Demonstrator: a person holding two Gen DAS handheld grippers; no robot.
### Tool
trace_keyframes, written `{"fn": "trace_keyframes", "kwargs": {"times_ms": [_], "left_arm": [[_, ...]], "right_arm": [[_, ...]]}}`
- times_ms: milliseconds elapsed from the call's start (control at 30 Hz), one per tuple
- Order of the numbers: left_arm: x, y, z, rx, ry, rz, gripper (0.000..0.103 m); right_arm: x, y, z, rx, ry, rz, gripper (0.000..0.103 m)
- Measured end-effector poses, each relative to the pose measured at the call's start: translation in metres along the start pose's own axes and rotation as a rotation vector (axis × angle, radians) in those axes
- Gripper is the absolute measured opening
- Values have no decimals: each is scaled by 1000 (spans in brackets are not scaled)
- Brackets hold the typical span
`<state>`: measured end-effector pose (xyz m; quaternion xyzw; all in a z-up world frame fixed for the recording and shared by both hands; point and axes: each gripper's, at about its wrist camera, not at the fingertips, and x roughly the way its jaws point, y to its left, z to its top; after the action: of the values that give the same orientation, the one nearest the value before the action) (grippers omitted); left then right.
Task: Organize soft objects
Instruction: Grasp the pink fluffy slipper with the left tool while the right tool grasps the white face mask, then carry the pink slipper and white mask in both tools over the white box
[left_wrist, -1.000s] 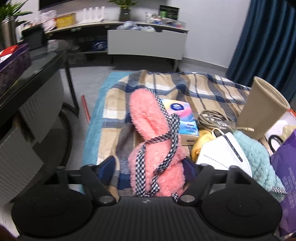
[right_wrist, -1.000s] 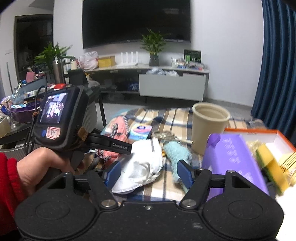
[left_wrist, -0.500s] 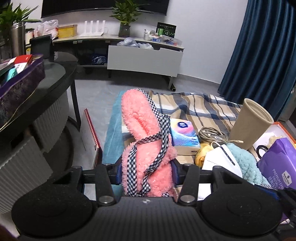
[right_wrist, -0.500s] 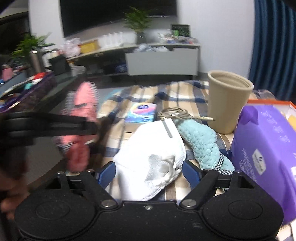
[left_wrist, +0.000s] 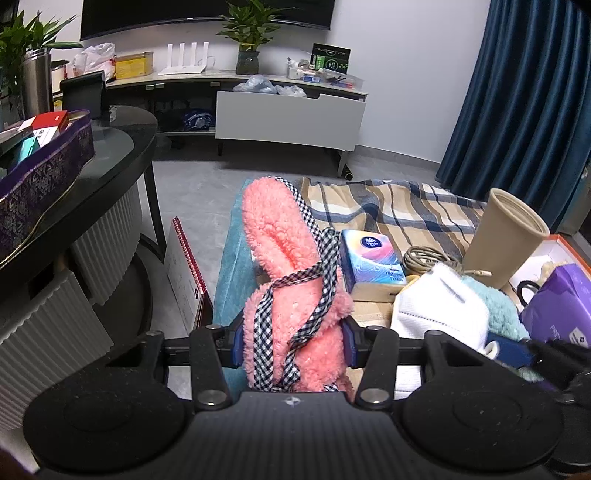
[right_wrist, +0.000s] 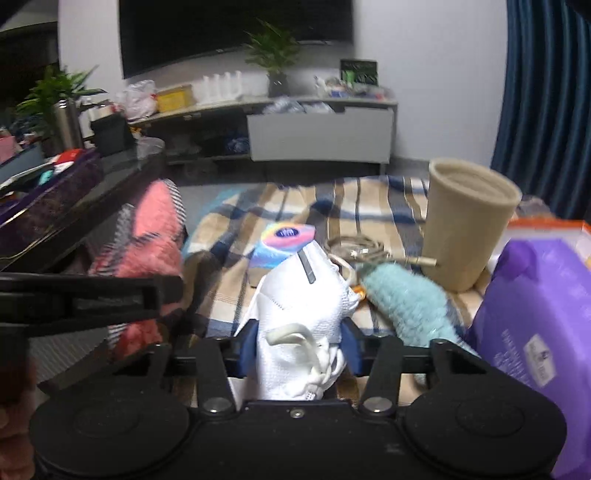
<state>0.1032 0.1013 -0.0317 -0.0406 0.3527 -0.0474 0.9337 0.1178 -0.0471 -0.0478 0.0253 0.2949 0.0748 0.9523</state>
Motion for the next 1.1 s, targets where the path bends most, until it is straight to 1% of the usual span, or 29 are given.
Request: {"fn": "trace_keyframes", "kwargs": {"times_ms": [133,233,333,467,800,967,1100], "left_arm": [[-7,-2,-4,14,-3,-12,48],[-16,-5,-8,24,-7,-31,48],[-24,-10,-12,30,-13,-34,48],[-32,-15,-18,3,-4,-49,48],[-45,-41,-33,-35,37,-74,48],[-55,-53,-28,-42,11,-69,48],[-61,-65,-23,-44,-16,-59,48]], "right_arm": [[-29,-2,-3,-67,-58,-8,52],[-57,-13,-7,-102,-105,-28,52],[-79,-33,-4,-95,-138,-52,52],[-101,-56,-4,-86,-167,-66,52],[-112,-56,-7,-125,-168,-8,52],[-119,-66,-4,-130,-187,10,52],[-123,-71,-1,-145,-195,41,52]]}}
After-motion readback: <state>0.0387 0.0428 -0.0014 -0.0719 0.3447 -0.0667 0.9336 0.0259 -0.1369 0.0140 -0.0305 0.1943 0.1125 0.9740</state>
